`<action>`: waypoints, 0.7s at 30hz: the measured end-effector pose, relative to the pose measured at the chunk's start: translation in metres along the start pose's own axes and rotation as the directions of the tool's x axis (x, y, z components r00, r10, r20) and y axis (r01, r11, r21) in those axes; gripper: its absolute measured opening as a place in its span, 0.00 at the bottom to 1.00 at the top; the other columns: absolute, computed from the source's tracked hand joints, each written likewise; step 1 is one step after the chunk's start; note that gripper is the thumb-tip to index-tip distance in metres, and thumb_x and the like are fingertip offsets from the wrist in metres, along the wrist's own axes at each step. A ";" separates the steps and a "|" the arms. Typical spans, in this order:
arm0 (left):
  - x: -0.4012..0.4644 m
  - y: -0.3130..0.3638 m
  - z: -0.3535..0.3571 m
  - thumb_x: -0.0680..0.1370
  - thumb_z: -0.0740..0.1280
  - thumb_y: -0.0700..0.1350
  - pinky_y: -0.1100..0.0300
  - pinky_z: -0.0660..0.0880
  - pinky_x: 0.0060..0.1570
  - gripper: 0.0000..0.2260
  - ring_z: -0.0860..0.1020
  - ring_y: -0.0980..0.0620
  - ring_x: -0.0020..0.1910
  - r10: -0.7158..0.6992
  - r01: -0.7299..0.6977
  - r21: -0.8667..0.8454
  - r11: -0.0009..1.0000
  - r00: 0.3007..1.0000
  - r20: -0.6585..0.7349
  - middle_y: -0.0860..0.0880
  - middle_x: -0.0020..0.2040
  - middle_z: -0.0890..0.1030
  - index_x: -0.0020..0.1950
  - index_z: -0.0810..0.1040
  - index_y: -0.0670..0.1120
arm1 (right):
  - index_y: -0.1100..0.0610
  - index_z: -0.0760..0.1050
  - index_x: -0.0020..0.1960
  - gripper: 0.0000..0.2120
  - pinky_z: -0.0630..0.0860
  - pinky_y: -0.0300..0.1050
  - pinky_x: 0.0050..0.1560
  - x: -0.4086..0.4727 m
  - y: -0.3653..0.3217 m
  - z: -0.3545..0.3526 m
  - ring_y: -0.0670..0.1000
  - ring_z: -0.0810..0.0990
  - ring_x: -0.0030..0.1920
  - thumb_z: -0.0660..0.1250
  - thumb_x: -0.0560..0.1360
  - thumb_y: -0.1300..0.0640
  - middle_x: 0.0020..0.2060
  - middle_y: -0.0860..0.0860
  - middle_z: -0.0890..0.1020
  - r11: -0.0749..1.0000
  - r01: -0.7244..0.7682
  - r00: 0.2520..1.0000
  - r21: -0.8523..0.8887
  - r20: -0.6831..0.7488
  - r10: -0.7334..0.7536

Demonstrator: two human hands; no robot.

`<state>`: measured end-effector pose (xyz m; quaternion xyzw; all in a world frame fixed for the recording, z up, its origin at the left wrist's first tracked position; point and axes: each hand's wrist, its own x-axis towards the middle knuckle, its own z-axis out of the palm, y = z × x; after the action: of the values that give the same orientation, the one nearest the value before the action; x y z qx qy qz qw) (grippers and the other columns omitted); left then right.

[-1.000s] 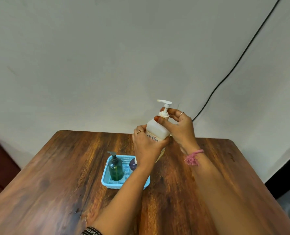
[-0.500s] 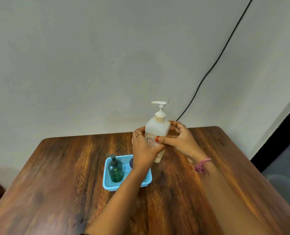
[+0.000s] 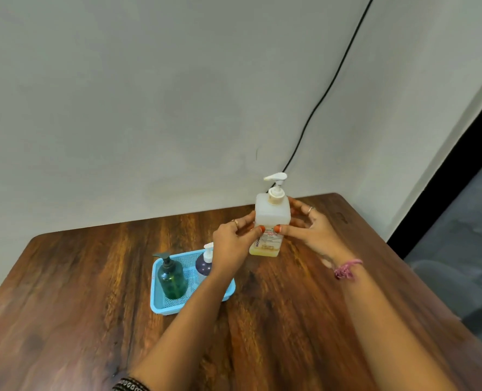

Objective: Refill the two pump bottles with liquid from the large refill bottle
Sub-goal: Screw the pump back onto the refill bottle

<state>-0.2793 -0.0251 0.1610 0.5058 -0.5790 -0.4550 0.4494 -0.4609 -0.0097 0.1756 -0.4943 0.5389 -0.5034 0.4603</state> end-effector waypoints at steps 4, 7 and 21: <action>0.010 -0.002 0.036 0.73 0.73 0.42 0.76 0.75 0.39 0.20 0.78 0.62 0.44 -0.046 0.046 0.016 0.999 0.999 0.022 0.51 0.57 0.82 0.65 0.78 0.45 | 0.52 0.67 0.71 0.36 0.79 0.47 0.55 0.004 0.012 -0.032 0.47 0.80 0.57 0.76 0.67 0.63 0.60 0.47 0.78 0.999 0.000 1.000 -0.051 0.007 0.000; 0.020 -0.006 0.072 0.73 0.73 0.43 0.75 0.75 0.40 0.19 0.78 0.67 0.42 -0.069 0.068 0.014 0.998 0.997 0.036 0.51 0.57 0.83 0.64 0.78 0.44 | 0.51 0.67 0.71 0.35 0.78 0.53 0.57 0.018 0.023 -0.065 0.48 0.81 0.57 0.76 0.67 0.61 0.62 0.47 0.77 0.996 -0.017 1.000 -0.087 0.008 0.017; 0.141 -0.019 0.288 0.73 0.74 0.43 0.61 0.77 0.56 0.19 0.80 0.57 0.53 -0.122 0.124 0.034 0.992 0.991 -0.064 0.47 0.57 0.83 0.63 0.79 0.41 | 0.53 0.67 0.71 0.33 0.78 0.48 0.57 0.155 0.066 -0.263 0.48 0.80 0.57 0.75 0.70 0.60 0.61 0.51 0.78 0.948 -0.055 0.997 -0.314 0.032 0.069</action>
<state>-0.5702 -0.1454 0.0980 0.5627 -0.5411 -0.4550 0.4284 -0.7402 -0.1406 0.1283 -0.5544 0.6173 -0.3863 0.4030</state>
